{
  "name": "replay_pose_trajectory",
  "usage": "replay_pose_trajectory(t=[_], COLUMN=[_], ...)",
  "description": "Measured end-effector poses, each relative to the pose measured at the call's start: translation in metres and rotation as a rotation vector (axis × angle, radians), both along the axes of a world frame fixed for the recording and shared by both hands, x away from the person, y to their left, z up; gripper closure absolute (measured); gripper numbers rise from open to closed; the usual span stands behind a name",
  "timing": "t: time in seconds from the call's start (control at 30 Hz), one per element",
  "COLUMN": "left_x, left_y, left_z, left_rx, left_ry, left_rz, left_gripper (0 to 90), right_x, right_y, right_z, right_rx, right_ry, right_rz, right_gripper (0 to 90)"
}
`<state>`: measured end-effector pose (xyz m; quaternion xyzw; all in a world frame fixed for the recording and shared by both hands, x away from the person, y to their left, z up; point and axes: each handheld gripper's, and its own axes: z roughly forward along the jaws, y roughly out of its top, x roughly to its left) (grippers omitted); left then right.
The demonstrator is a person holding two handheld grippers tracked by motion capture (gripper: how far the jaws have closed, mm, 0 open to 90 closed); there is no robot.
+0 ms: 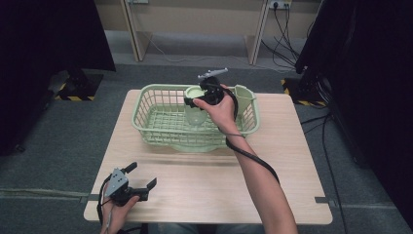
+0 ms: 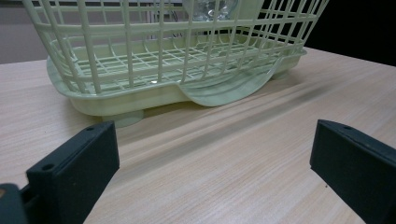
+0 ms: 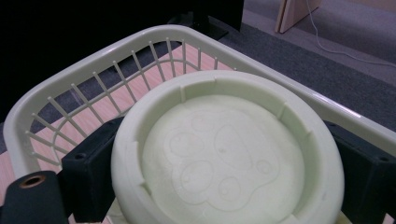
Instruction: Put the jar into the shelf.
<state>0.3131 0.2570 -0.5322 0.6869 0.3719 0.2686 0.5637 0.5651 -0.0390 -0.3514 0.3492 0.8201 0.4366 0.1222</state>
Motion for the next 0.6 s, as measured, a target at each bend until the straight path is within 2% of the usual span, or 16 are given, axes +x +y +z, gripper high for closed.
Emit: replay_pose_trajectory(t=[0.6], left_x=[0.0], left_y=[0.0], left_z=[0.0], left_rx=[0.0], left_ry=[0.0], left_rz=[-0.001], left_gripper=[0.8], right_x=[0.013], right_y=[0.003], right_z=[-0.023], right_rx=[-0.045], right_ry=[0.054], right_rz=[-0.026], right_gripper=[11.5])
